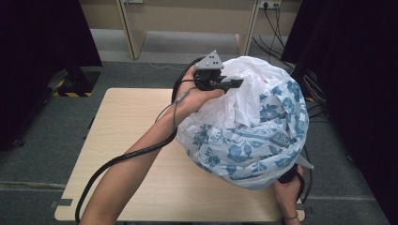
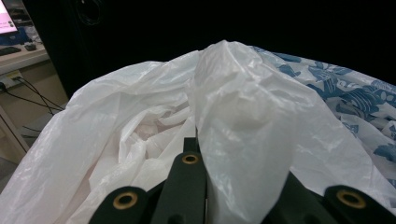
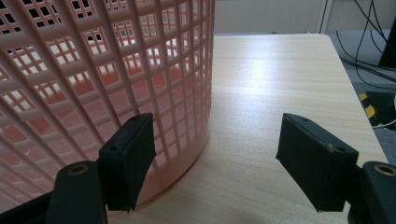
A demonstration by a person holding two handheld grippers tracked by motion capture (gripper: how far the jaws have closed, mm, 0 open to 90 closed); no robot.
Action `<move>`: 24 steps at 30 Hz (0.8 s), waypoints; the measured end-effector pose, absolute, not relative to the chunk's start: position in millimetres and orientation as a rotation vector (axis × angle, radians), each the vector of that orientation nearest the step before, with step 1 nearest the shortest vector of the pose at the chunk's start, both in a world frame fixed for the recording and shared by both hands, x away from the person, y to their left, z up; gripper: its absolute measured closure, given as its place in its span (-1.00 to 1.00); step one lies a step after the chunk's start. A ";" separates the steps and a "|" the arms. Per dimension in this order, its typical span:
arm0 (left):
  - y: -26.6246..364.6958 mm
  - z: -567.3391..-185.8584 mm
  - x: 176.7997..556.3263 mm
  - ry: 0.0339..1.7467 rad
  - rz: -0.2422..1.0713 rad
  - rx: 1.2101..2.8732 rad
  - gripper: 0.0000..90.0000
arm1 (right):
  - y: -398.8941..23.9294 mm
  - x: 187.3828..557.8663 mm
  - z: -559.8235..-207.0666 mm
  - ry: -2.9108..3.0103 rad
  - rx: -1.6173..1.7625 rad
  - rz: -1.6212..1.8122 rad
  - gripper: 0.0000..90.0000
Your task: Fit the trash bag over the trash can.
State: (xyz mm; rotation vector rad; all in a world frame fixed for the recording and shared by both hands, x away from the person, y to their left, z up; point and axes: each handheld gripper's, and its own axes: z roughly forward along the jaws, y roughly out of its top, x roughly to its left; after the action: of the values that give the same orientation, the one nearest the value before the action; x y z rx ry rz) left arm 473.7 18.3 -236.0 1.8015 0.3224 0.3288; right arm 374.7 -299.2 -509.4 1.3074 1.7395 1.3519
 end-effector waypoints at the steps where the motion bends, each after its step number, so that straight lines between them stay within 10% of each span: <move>1: 18.1 -236.2 473.7 0.323 0.329 1.804 0.95 | -299.3 374.7 -509.4 1.740 1.305 1.351 -0.38; 10: 19.3 -234.9 473.7 0.310 0.331 1.822 0.73 | -299.4 374.7 -509.4 1.740 1.306 1.353 -0.38; 16: 23.5 -226.9 467.1 0.308 0.346 1.824 -0.04 | -299.4 374.7 -509.4 1.741 1.305 1.353 -0.38; 24: 35.7 -212.1 458.7 0.306 0.361 1.774 -0.10 | -299.3 374.7 -509.4 1.741 1.302 1.350 -0.38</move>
State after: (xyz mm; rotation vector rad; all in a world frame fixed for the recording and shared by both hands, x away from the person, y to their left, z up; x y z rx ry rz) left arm 458.7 35.7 -212.1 1.7740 0.3057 0.3612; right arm 374.7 -299.3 -509.4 1.3021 1.7413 1.3502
